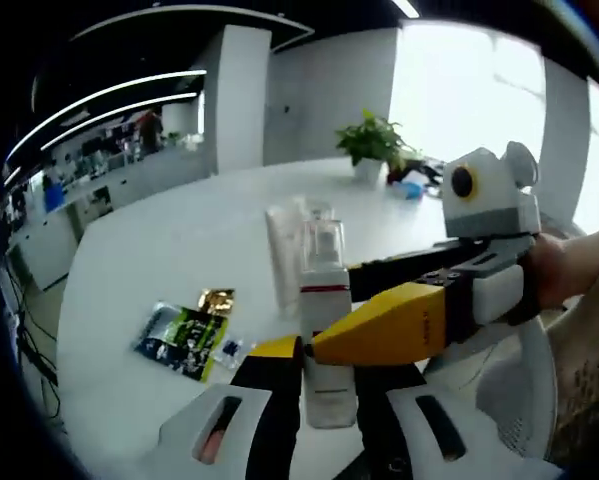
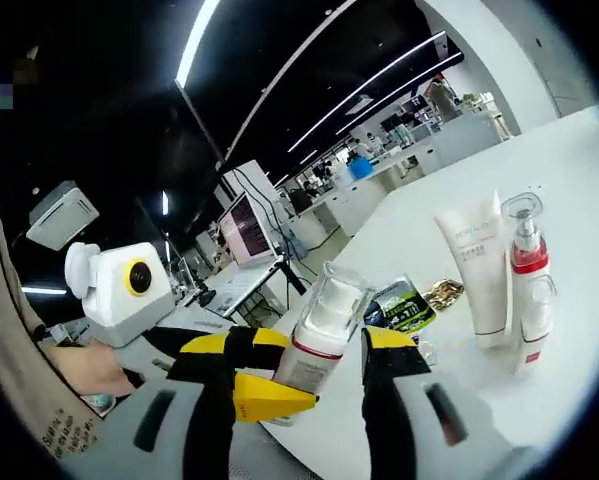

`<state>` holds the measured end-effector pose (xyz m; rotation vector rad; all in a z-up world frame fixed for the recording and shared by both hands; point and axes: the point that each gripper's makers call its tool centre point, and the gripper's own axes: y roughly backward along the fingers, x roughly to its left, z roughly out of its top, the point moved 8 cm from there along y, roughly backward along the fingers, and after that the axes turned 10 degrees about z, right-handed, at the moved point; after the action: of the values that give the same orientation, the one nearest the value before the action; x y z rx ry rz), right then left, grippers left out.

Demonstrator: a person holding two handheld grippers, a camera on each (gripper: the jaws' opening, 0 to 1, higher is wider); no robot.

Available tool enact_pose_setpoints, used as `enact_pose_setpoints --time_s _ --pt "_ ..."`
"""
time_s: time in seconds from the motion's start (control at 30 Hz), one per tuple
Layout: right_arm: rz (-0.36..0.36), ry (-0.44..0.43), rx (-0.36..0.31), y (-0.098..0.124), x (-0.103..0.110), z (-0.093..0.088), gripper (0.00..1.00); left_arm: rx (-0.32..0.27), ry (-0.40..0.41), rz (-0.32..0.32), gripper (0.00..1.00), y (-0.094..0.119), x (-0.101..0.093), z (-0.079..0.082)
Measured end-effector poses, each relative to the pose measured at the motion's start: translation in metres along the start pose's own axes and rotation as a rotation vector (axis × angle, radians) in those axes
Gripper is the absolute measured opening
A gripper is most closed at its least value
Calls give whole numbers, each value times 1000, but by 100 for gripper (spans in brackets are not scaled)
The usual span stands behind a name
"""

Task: Arrange the skincare products in the storage area until every visible bottle or jar stands upright without overlapping.

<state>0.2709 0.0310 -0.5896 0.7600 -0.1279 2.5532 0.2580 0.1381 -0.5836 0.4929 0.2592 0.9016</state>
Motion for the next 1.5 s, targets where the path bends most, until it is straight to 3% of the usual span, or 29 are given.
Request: enact_pose_setpoints --time_s 0.23,0.4,0.67,0.83,0.97,1.1,1.23,1.5 --pt "-19 -8 -6 3 -1 -1 39 -3 -7 -18 17 0 -7 1" --pt "-79 15 -13 13 -5 0 30 3 -20 -48 17 -4 -12 2" --pt "-104 22 -53 26 -6 1 27 8 -44 -114 18 -11 -22 6" --pt "-81 23 -74 34 -5 5 24 14 -29 -180 18 -13 -26 9" --pt "-52 86 -39 39 -4 9 22 19 -34 -246 19 -16 -30 11" --pt "6 147 22 44 -1 13 22 41 -39 -354 19 -17 -33 14" --pt "108 165 25 51 8 19 22 46 -13 -469 21 -15 -35 18" --pt "293 161 -9 61 29 42 22 -20 48 -707 22 -1 -41 39"
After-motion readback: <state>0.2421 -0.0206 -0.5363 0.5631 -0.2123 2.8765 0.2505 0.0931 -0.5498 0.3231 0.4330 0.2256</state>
